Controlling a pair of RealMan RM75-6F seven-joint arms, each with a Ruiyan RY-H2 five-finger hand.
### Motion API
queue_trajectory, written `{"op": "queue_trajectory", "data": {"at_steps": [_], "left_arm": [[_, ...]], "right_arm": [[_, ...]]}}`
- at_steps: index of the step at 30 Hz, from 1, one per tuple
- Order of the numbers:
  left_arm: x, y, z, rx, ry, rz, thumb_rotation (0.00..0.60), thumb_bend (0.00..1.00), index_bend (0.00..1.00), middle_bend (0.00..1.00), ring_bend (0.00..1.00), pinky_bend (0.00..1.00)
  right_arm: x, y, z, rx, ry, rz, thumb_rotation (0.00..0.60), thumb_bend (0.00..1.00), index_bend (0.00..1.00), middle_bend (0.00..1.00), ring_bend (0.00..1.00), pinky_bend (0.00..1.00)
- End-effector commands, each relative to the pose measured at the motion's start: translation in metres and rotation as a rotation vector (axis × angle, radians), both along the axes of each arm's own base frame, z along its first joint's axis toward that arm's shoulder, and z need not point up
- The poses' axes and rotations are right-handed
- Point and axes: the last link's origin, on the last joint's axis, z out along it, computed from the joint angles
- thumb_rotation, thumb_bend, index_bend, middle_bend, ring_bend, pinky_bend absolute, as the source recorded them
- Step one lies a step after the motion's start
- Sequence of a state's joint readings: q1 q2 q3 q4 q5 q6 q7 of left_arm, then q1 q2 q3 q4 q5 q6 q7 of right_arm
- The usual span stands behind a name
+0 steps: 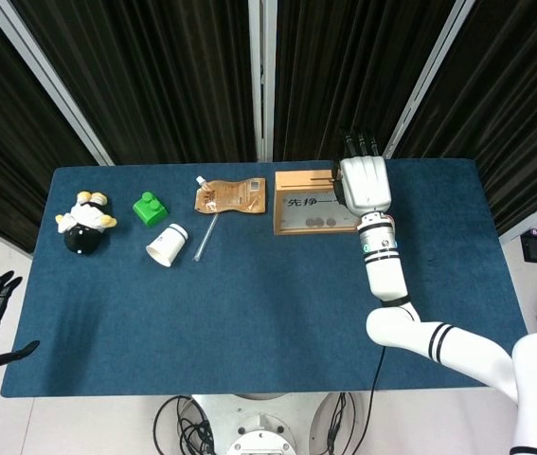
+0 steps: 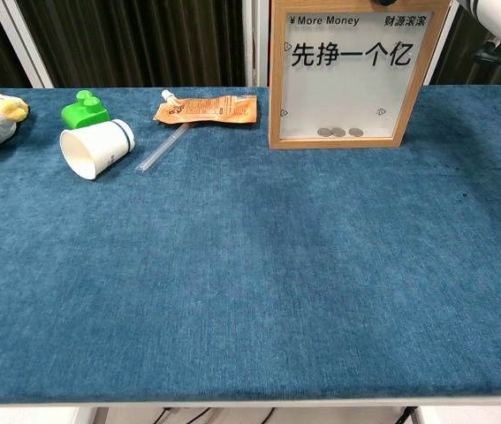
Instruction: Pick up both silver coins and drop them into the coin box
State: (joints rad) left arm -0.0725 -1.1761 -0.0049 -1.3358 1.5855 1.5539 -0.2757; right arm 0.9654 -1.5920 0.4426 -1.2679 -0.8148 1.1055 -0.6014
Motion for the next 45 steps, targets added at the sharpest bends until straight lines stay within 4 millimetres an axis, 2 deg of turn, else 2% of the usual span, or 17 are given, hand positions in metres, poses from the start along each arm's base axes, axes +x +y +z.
{"op": "queue_trajectory", "data": {"at_steps": [1,16,30,32,34,39,41,45], "left_arm": [[0.0,-0.0002,0.0001,0.0,0.0,0.001,0.6,0.09,0.06,0.01,0.0,0.0],[0.0003,0.0012,-0.0003,-0.002,-0.002,0.001,0.6,0.09,0.06,0.01,0.0,0.0],[-0.0002,0.0002,0.0011,0.001,-0.005,0.002,0.6,0.09,0.06,0.01,0.0,0.0],[-0.0003,0.0004,0.0011,0.001,-0.006,0.003,0.6,0.09,0.06,0.01,0.0,0.0],[-0.0007,0.0003,0.0008,0.0,-0.005,0.004,0.6,0.09,0.06,0.01,0.0,0.0],[-0.0013,0.0001,0.001,0.002,-0.007,0.006,0.6,0.09,0.06,0.01,0.0,0.0],[-0.0013,0.0,0.0011,0.002,-0.006,0.005,0.6,0.09,0.06,0.01,0.0,0.0],[-0.0012,-0.0003,0.0011,0.002,-0.006,0.005,0.6,0.09,0.06,0.01,0.0,0.0]], "right_arm": [[0.0,0.0001,0.0002,0.0,-0.001,-0.002,0.6,0.38,0.74,0.06,0.0,0.0],[0.0015,-0.0005,0.0052,-0.008,0.004,-0.009,0.6,0.38,0.74,0.06,0.0,0.0],[0.0006,-0.001,0.0009,0.007,0.011,-0.024,0.6,0.38,0.73,0.06,0.0,0.0],[0.0009,-0.0011,0.0011,0.009,0.014,-0.024,0.6,0.38,0.66,0.06,0.0,0.0],[0.0011,-0.001,0.0012,0.013,0.014,-0.026,0.6,0.38,0.55,0.05,0.0,0.0],[0.001,-0.0007,0.0018,0.024,0.011,-0.029,0.6,0.37,0.21,0.04,0.0,0.0],[0.0009,-0.0005,0.0021,0.026,0.008,-0.028,0.6,0.37,0.13,0.03,0.0,0.0],[0.0002,0.0,0.0029,0.026,0.0,-0.024,0.6,0.37,0.04,0.03,0.0,0.0]]}}
